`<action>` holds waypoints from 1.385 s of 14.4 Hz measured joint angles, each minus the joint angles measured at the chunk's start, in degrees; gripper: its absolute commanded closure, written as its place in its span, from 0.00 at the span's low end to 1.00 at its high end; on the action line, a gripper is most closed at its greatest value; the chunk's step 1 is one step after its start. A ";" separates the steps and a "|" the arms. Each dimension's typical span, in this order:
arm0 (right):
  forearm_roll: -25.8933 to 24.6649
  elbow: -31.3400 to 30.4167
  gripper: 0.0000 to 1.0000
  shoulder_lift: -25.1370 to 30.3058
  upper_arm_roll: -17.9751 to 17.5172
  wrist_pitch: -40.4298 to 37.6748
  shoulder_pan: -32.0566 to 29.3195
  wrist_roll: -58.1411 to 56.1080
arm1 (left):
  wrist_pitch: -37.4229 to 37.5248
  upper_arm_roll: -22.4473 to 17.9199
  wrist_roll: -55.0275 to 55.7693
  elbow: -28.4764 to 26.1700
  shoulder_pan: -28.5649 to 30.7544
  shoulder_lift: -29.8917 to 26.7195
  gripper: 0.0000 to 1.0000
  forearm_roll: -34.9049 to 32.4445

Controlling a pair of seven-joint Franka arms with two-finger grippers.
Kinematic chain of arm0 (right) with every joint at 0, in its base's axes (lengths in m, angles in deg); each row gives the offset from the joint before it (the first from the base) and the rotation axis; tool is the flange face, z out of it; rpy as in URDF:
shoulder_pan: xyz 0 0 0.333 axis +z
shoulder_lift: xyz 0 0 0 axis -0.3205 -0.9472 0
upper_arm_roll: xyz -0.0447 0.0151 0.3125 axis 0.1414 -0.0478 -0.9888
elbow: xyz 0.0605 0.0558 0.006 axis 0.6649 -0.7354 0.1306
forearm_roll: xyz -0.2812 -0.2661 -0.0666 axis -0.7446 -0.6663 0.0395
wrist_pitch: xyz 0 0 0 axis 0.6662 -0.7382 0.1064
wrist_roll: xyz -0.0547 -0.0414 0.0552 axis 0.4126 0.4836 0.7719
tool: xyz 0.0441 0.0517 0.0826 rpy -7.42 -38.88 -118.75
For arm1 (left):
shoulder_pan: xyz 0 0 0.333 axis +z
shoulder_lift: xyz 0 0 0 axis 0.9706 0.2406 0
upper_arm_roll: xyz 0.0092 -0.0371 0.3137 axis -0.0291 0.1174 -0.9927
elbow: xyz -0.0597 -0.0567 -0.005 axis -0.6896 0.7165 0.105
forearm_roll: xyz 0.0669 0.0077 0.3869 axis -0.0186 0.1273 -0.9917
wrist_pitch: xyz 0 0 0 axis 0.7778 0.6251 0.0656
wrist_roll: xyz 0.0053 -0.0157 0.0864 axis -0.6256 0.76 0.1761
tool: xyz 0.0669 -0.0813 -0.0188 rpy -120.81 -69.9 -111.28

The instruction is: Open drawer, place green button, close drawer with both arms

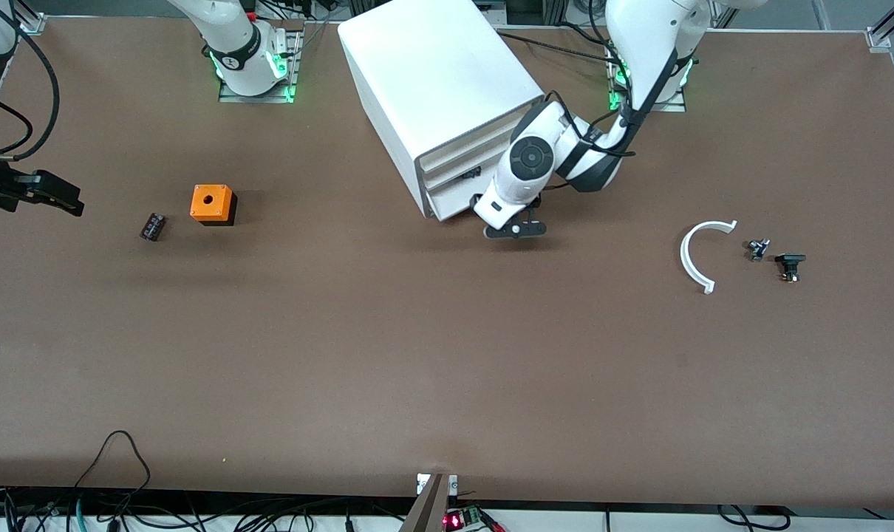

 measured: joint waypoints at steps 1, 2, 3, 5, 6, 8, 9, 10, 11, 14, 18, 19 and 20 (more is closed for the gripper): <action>0.00 -0.33 0.00 0.00 -0.18 0.30 -0.15 -0.36 | 0.11 0.93 0.00 -0.19 -0.03 -0.06 0.00 0.00; 0.00 -0.52 0.00 0.01 -0.30 0.41 -0.17 -0.51 | 0.18 1.42 0.00 -0.29 -0.07 -0.10 0.00 0.00; 0.00 -0.68 0.00 0.05 -0.43 0.53 -0.18 -0.53 | 0.21 1.60 0.00 -0.34 -0.08 -0.12 0.00 0.00; 0.01 -1.05 0.00 0.12 -0.62 1.07 -0.18 -0.54 | 0.23 1.60 -0.01 -0.35 0.03 -0.22 0.00 0.00; 0.02 -1.42 0.00 0.20 -0.63 1.65 -0.20 -0.54 | 0.24 1.61 -0.03 -0.36 0.06 -0.29 0.00 0.00; 0.03 -3.27 0.00 0.90 -0.63 3.90 -0.32 -0.54 | 0.29 1.94 -0.05 -0.38 0.05 -0.43 0.00 0.00; 0.03 -4.72 0.00 1.67 -0.63 5.36 -0.37 -0.54 | 0.29 2.05 -0.05 -0.38 0.07 -0.54 0.00 0.00; 0.03 -6.19 0.00 2.53 -0.62 6.62 -0.42 -0.54 | 0.28 2.07 -0.01 -0.35 0.25 -0.76 0.00 0.00; 0.03 -7.37 0.00 3.38 -0.62 7.16 -0.43 -0.54 | 0.15 2.03 0.06 -0.22 0.95 -1.16 0.00 0.00; 0.03 -9.45 0.00 5.42 -0.62 7.25 -0.46 -0.54 | -0.19 2.00 0.06 0.89 8.10 -5.42 0.00 0.00; 0.03 -9.96 0.00 5.93 -0.58 7.13 -0.53 -0.54 | 0.31 1.93 -0.64 2.86 17.00 -12.95 0.00 -0.04; 0.03 -9.97 0.00 5.93 -0.58 7.14 -0.53 -0.53 | 1.22 1.76 -0.68 3.51 17.98 -14.21 0.00 -0.06; 0.03 -10.00 0.00 5.91 -0.58 7.17 -0.54 -0.51 | 3.02 1.41 -1.68 4.28 18.95 -15.30 0.00 -0.11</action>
